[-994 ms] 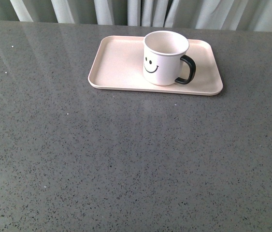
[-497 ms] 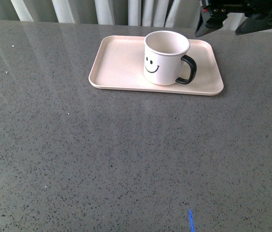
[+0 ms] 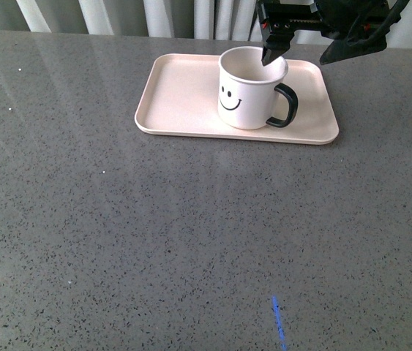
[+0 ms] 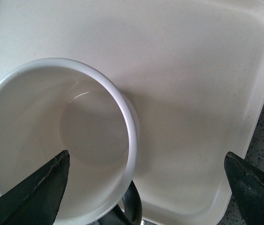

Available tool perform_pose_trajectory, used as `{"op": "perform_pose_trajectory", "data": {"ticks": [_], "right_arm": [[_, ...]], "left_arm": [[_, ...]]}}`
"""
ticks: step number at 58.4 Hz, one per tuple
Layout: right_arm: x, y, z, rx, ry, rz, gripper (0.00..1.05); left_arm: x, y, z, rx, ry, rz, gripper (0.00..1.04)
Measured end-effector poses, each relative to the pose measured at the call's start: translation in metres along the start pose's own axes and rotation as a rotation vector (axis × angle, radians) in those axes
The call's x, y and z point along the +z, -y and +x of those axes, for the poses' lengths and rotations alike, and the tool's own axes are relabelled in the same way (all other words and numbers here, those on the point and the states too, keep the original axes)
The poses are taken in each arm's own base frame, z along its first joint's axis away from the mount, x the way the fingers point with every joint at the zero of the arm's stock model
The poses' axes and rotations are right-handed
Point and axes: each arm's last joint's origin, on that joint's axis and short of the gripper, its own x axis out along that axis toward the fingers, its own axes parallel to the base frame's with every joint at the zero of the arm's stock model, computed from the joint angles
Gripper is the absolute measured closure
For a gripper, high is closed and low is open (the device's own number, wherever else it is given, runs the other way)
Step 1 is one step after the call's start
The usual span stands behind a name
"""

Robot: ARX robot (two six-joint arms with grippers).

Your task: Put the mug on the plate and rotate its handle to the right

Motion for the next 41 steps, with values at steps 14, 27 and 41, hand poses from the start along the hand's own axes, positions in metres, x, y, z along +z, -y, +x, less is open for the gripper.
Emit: {"op": "perform_pose_trajectory", "data": {"ticks": [14, 27, 41], "right_arm": [[0.004, -0.002, 0.008, -0.003, -0.015, 0.029, 0.09], [0.000, -0.002, 0.015, -0.005, -0.046, 0.048, 0.20], [0.000, -0.007, 0.016, -0.001, -0.057, 0.055, 0.42]], "left_arm": [[0.000, 0.000, 0.000, 0.000, 0.000, 0.000, 0.09], [0.000, 0.000, 0.000, 0.000, 0.000, 0.000, 0.09], [0.000, 0.000, 0.000, 0.000, 0.000, 0.000, 0.09]]}}
